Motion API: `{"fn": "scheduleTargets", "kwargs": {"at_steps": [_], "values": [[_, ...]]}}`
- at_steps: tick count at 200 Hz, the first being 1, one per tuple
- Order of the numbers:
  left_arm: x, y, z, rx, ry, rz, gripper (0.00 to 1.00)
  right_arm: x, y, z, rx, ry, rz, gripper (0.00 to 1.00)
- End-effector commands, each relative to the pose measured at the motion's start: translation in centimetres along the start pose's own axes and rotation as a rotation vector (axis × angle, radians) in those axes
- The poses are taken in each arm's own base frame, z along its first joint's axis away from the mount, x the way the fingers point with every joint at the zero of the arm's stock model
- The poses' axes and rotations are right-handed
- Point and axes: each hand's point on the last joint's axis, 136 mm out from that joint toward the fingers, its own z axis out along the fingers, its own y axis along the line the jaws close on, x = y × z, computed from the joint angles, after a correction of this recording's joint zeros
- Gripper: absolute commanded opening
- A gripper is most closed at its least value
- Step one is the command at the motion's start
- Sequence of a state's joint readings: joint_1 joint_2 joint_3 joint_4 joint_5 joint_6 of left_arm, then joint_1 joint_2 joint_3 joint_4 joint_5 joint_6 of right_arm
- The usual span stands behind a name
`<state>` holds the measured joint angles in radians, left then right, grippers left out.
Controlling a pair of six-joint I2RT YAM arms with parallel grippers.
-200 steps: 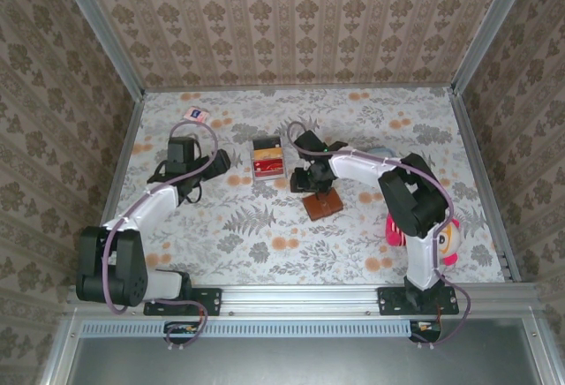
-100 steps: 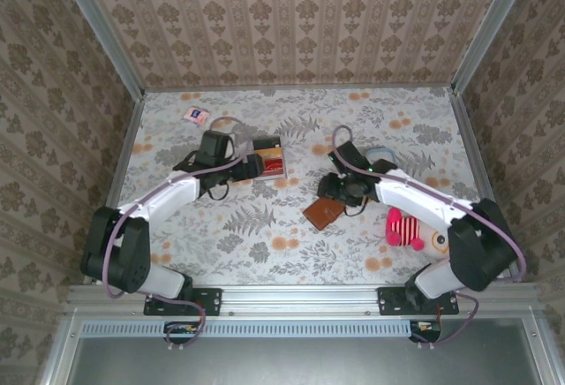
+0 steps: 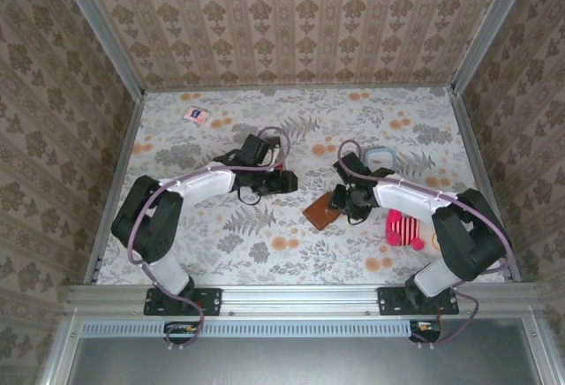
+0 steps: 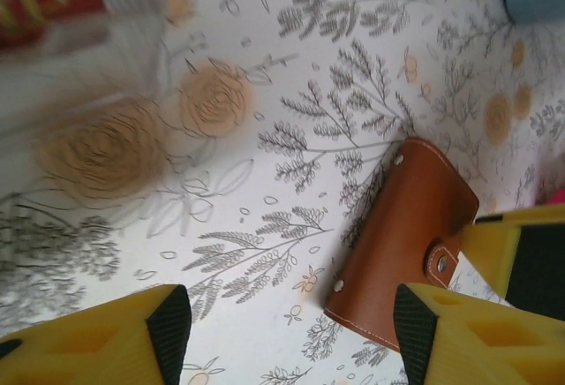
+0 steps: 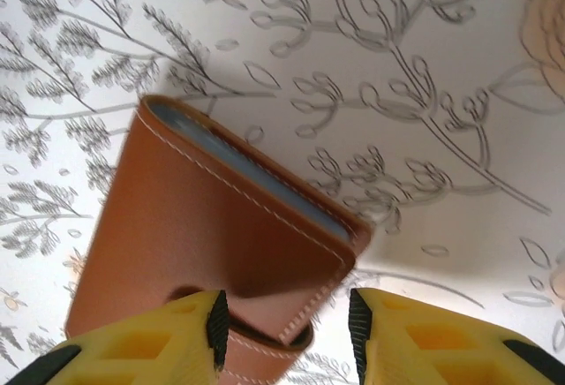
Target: Take the credit cards out of the card holder
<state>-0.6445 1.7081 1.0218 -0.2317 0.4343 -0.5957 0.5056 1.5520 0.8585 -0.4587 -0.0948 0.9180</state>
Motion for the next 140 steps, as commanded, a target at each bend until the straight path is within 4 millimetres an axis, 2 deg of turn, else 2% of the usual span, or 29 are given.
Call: {"fn": "scheduleTargets", "kwargs": {"at_steps": [1,39,84,120,140], "values": [[0.0,-1.9,0.9,0.075,0.040,-0.018,0.63,-1.5,1.9,0.1,-0.056,-0.016,-0.030,0.44],[1.0,-2.5,2.7,0.074,0.102,-0.024,0.60,-2.6,3.1,1.3,-0.090,0.010,-0.084,0.43],[2.2,-2.8,4.2,0.084,0.150,-0.061,0.53,-2.8,4.3,2.1,-0.127,0.043,-0.109,0.40],[3.0,-3.2,4.9,0.105,0.166,-0.093,0.49,-3.0,4.0,0.5,-0.121,0.004,-0.112,0.40],[3.4,-3.0,5.2,0.108,0.173,-0.113,0.47,-2.3,3.2,-0.2,-0.105,0.015,-0.112,0.43]]}}
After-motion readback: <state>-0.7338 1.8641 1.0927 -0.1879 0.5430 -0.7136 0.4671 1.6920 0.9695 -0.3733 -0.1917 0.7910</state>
